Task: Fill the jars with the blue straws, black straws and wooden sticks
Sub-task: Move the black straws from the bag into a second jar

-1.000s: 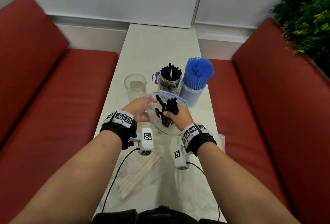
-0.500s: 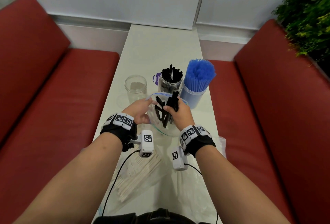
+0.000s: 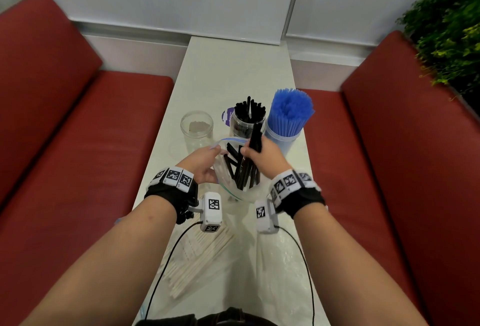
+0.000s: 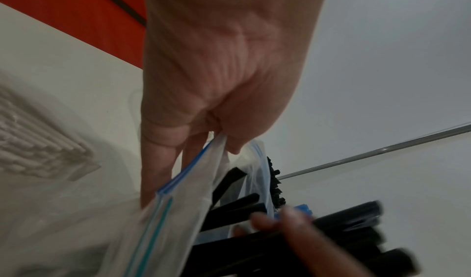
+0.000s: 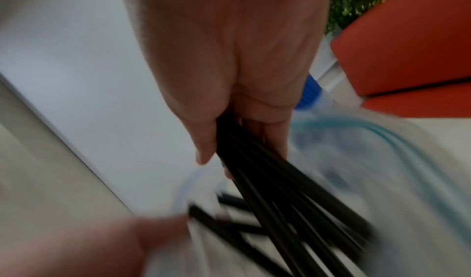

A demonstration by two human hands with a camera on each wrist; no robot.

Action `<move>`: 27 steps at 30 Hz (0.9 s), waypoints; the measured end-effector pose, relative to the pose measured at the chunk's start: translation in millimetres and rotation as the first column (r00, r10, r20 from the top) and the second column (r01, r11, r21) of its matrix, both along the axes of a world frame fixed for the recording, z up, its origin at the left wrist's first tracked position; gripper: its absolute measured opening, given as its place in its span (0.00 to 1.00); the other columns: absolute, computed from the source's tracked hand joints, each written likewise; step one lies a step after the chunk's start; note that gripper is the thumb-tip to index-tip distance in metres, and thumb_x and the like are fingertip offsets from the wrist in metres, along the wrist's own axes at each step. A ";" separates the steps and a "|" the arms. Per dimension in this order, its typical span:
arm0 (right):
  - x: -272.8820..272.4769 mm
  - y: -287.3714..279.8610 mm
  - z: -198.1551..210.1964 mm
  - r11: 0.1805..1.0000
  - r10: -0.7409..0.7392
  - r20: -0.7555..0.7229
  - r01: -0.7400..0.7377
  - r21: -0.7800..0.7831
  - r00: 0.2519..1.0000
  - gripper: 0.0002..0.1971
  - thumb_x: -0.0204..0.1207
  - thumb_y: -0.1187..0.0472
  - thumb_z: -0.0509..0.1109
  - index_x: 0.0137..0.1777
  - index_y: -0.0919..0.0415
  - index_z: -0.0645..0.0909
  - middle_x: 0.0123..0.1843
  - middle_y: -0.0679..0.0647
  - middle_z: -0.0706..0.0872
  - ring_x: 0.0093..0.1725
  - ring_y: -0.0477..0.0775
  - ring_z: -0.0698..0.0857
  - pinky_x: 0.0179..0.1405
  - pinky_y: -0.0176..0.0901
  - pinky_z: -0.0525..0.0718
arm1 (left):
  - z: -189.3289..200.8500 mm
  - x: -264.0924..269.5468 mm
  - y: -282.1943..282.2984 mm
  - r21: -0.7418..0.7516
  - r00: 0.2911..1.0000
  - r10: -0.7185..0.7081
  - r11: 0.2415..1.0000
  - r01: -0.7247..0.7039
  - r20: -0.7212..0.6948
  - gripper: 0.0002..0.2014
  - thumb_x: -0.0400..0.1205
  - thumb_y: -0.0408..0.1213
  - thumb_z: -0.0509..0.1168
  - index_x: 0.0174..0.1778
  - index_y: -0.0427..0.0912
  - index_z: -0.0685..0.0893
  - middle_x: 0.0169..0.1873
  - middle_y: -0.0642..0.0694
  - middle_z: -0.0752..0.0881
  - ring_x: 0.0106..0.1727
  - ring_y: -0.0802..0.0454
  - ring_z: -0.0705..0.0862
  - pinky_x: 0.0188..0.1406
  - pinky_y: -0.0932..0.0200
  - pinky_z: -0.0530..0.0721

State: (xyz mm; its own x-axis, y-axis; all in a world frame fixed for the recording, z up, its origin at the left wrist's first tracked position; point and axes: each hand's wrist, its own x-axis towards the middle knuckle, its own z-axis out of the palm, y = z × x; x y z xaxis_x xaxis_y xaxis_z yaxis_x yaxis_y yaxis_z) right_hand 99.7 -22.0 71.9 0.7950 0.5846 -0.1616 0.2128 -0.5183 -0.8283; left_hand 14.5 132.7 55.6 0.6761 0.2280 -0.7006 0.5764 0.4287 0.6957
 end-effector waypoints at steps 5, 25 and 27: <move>53.0 13.7 92.8 0.975 -0.053 0.060 0.039 0.217 0.997 0.08 0.80 0.58 0.74 0.53 0.62 0.84 0.49 0.56 0.90 0.47 0.49 0.88 0.48 0.39 0.82 | -0.6 -0.6 3.6 0.015 1.000 -0.024 1.000 0.024 -0.018 0.18 0.90 0.47 0.53 0.66 0.41 0.80 0.60 0.36 0.83 0.35 0.40 0.92 0.29 0.43 0.89; 119.2 75.4 60.5 0.798 -0.549 0.120 0.477 0.368 0.827 0.11 0.82 0.63 0.68 0.61 0.67 0.80 0.47 0.54 0.86 0.45 0.54 0.85 0.43 0.37 0.80 | 4.0 10.2 8.0 0.024 0.998 -0.059 0.998 0.060 -0.032 0.19 0.91 0.46 0.52 0.69 0.38 0.77 0.47 0.38 0.83 0.27 0.44 0.89 0.27 0.49 0.88; 121.6 74.5 59.2 0.784 -0.569 0.137 0.485 0.387 0.811 0.11 0.82 0.63 0.67 0.61 0.68 0.80 0.45 0.53 0.84 0.42 0.52 0.83 0.33 0.30 0.74 | 6.1 10.0 8.9 0.025 0.997 -0.069 0.997 0.069 -0.023 0.18 0.91 0.45 0.53 0.68 0.37 0.78 0.49 0.37 0.85 0.31 0.43 0.89 0.32 0.47 0.89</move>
